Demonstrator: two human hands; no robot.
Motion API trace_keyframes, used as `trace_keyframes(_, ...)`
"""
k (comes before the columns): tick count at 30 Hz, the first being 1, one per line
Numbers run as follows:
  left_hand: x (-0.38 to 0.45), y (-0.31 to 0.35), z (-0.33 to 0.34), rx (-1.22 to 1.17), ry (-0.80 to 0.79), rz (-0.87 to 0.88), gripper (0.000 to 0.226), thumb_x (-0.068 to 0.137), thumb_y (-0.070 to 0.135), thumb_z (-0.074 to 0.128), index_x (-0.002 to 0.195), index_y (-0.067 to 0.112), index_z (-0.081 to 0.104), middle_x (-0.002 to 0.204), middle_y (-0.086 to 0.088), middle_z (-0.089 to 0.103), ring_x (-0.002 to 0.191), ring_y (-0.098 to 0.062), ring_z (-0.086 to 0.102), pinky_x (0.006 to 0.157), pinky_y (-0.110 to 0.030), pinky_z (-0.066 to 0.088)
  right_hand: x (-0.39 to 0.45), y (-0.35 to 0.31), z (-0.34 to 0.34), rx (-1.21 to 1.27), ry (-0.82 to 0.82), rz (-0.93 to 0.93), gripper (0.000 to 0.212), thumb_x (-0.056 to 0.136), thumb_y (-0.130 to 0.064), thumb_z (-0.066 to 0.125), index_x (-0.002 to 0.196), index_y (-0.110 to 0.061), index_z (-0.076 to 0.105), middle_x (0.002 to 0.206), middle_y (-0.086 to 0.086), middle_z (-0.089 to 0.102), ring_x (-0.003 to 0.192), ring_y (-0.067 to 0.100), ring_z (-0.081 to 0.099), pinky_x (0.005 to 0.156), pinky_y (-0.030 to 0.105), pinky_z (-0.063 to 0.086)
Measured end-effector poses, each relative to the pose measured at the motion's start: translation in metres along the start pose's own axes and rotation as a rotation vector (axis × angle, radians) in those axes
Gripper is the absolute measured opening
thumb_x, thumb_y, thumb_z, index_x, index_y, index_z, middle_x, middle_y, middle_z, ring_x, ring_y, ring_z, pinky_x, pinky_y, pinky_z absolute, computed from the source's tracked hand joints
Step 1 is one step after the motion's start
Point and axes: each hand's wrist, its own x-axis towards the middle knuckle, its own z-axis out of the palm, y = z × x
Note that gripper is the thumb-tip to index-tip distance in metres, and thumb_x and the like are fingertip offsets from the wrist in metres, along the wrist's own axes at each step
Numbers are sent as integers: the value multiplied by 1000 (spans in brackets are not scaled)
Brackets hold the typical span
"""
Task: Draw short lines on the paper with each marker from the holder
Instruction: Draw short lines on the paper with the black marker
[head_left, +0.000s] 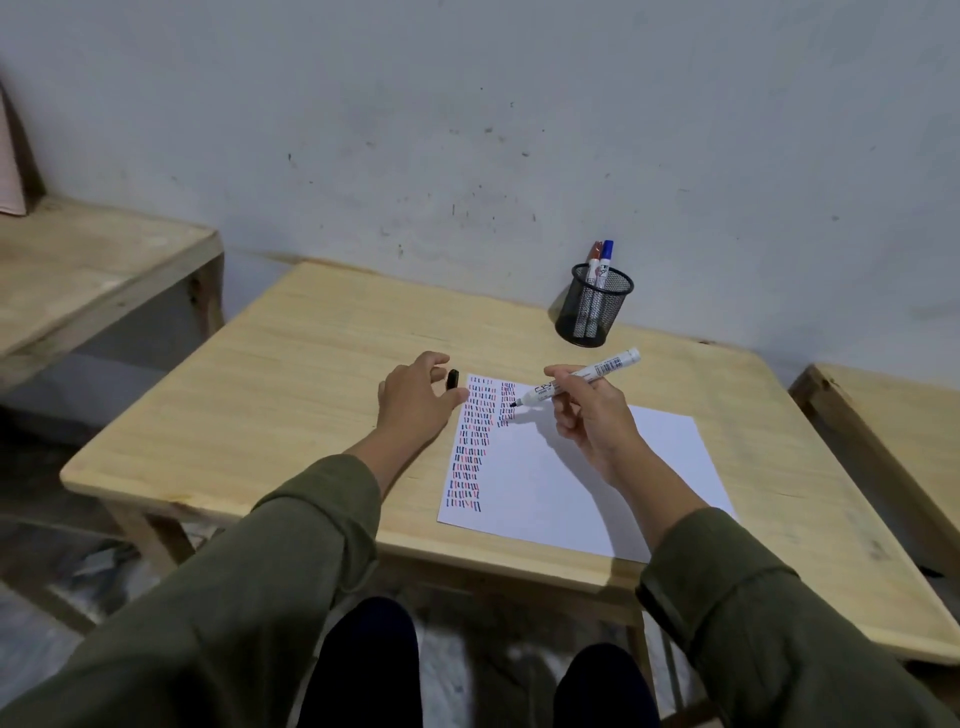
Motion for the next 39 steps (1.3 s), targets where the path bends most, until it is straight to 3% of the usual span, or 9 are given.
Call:
trace_keyframes(6,-13,-1,-8,75,-100,39,78,76,45,70,141,17,37,139,-2,51,135,-21,36,109,-36,31,-2,3,2,-43,11,-23,11,90,-13,56,85,-10,65,58,1,50,47,11,40,50,23,31)
trace_keyframes(13,-17,-7,-9,163,-158,91,101,65,53,76,145,16,29,143,-3,47,136,-21,35,112,-40,31,-9,18,7,-12,73,-46,9,90,-7,54,85,-6,61,60,6,47,40,4,41,40,13,33)
trace_keyframes(20,-16,-7,-9,144,-152,94,104,62,52,78,146,16,29,144,-3,46,137,-21,36,112,-40,31,-4,27,2,-174,152,-112,20,86,-15,58,68,-20,66,58,0,53,49,8,46,55,23,36)
trace_keyframes(39,-18,-6,-10,148,-144,102,103,62,52,79,146,16,29,144,-3,47,137,-20,34,112,-38,30,-5,27,2,-219,120,-134,15,87,-17,59,73,-18,66,58,0,55,49,7,47,53,21,37)
